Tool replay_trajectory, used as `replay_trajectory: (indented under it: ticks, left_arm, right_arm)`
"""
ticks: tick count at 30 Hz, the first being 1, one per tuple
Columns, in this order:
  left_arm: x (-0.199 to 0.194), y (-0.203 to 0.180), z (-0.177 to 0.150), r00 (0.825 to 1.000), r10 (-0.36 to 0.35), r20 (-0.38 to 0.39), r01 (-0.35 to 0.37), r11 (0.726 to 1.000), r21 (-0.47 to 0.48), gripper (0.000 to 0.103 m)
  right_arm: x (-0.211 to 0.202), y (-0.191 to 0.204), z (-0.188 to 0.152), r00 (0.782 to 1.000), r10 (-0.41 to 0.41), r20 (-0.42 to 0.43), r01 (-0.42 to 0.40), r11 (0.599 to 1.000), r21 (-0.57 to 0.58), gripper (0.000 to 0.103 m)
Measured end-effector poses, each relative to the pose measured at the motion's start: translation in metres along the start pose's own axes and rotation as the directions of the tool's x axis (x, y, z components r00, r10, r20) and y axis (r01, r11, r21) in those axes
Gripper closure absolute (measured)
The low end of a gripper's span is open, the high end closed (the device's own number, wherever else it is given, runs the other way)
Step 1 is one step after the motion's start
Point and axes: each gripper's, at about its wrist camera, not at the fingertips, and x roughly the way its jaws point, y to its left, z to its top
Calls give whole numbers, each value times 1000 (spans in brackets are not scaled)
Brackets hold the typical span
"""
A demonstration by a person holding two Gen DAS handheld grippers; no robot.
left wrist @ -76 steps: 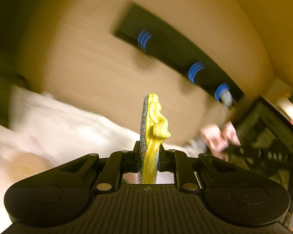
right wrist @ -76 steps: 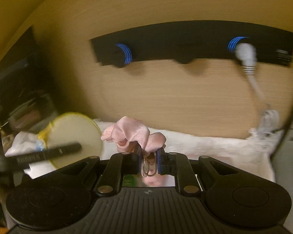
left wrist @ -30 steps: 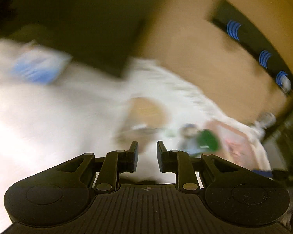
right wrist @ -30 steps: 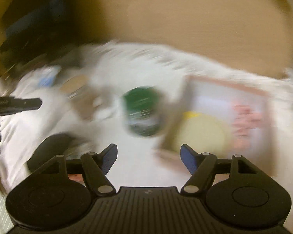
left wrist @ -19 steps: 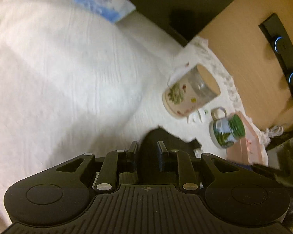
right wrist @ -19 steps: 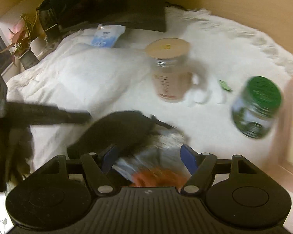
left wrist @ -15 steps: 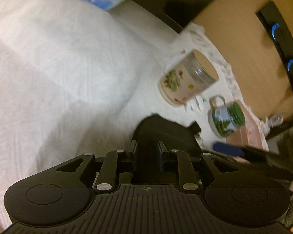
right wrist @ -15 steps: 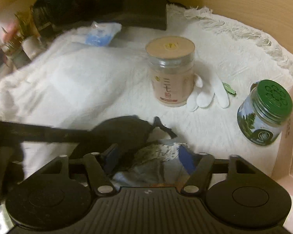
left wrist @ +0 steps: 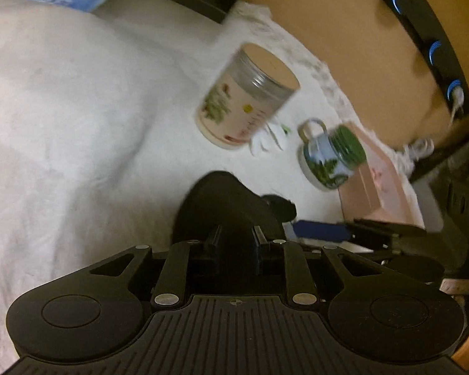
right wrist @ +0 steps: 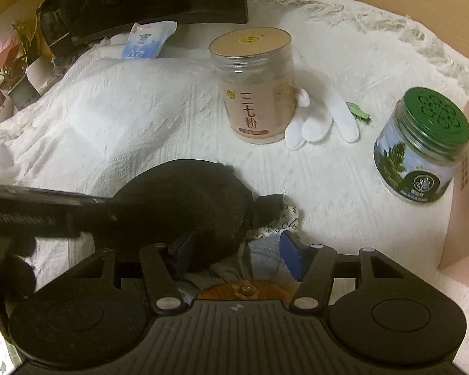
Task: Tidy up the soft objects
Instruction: 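Grasp the black plush cat with the left gripper and lift it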
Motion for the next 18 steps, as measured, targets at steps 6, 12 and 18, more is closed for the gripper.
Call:
replay_trajectory:
  ticks: [6,12,18]
  left_arm:
    - [5,-3,2,1000,-13,3,13,1000,-17,83]
    - [6,-3,-3,997,-73,-31,71,996,-54,91]
    - [5,-13,-11,994,-111,-14,110,991,-77,91]
  right_arm:
    - [-3,-4,-3,1000,1,7,-1,1000,7,44]
    - [-6,-6,-5,1000,-5,18,5,1000,-3,44]
    - [-7,-8,-6,1000,-6,21,6,1000,-5,43]
